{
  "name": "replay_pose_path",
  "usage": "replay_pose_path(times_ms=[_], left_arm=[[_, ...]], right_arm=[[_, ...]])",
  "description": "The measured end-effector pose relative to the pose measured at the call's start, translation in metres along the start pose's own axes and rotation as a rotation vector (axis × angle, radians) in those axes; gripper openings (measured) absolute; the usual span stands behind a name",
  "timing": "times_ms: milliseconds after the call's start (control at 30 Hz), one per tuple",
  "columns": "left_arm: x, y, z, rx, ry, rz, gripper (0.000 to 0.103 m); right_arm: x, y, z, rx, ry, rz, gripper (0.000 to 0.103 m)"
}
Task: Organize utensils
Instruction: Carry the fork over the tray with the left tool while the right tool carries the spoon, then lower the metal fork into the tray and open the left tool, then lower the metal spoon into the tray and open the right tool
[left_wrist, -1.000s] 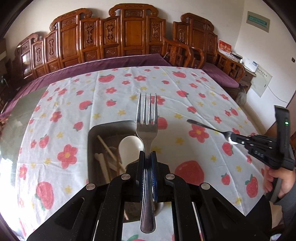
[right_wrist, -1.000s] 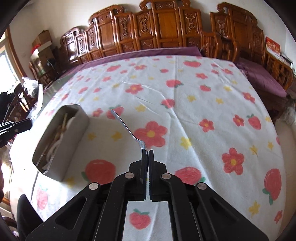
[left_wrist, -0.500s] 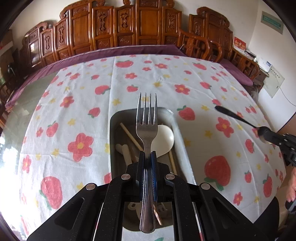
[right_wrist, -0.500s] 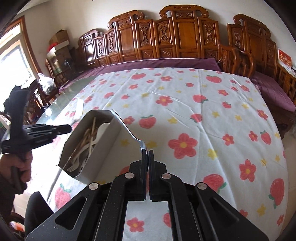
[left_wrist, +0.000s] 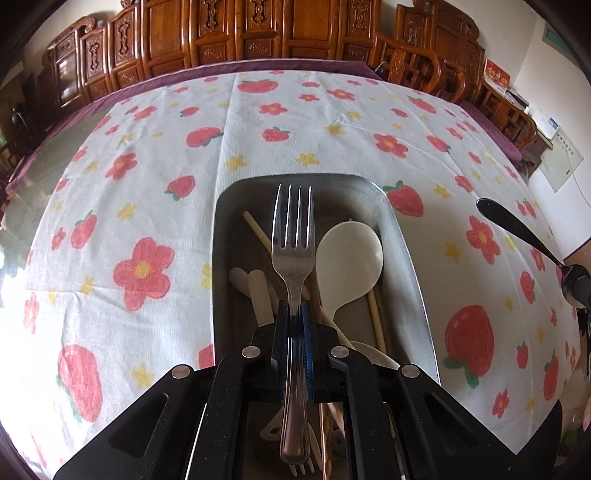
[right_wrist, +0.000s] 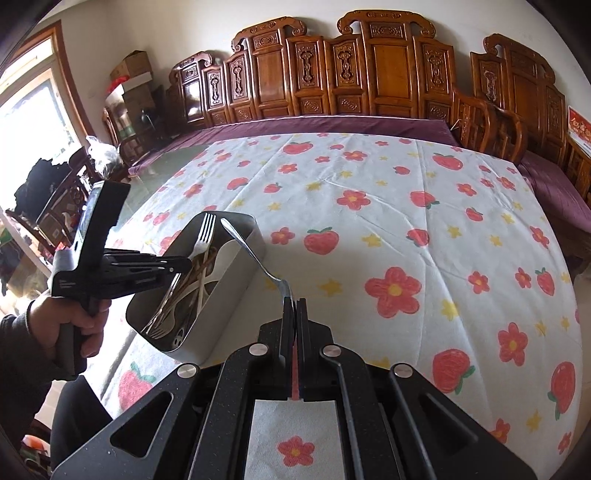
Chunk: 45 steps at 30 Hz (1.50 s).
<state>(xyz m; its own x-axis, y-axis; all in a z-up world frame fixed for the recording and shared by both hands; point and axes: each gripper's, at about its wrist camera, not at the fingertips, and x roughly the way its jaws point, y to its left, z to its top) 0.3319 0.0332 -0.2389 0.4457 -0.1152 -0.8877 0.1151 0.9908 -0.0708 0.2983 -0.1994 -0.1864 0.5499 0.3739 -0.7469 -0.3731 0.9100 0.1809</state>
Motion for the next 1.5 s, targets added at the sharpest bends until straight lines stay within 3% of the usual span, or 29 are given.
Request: replay_pose_path(times_ms=[400, 500, 633, 767, 867, 1133, 1300, 1500], left_arm=[[-0.033, 0.003, -0.002, -0.001, -0.055, -0.021, 0.008], [-0.051, 0.007, -0.005, 0.010, -0.089, -0.009, 0.017], [-0.072, 0.015, -0.009, 0.018, -0.123, 0.004, 0.018], [-0.091, 0.028, -0.014, 0.010, -0.158, 0.021, 0.029], [-0.101, 0.036, -0.017, 0.005, -0.174, 0.026, 0.030], [-0.122, 0.052, -0.023, -0.010, -0.216, 0.032, 0.030], [-0.134, 0.055, -0.028, -0.007, -0.238, 0.035, 0.030], [-0.141, 0.063, -0.033, -0.018, -0.248, 0.033, 0.030]], right_arm=[[0.015, 0.036, 0.003, -0.081, 0.019, -0.032, 0.002], [0.024, 0.046, 0.005, -0.095, 0.029, -0.045, 0.002], [0.037, 0.059, 0.010, -0.108, 0.045, -0.062, 0.002], [0.052, 0.073, 0.016, -0.129, 0.061, -0.085, 0.002], [0.064, 0.081, 0.022, -0.137, 0.076, -0.105, 0.002], [0.092, 0.108, 0.041, -0.220, 0.099, -0.215, 0.002], [0.113, 0.130, 0.047, -0.339, 0.101, -0.343, 0.002], [0.127, 0.134, 0.052, -0.338, 0.131, -0.353, 0.002]])
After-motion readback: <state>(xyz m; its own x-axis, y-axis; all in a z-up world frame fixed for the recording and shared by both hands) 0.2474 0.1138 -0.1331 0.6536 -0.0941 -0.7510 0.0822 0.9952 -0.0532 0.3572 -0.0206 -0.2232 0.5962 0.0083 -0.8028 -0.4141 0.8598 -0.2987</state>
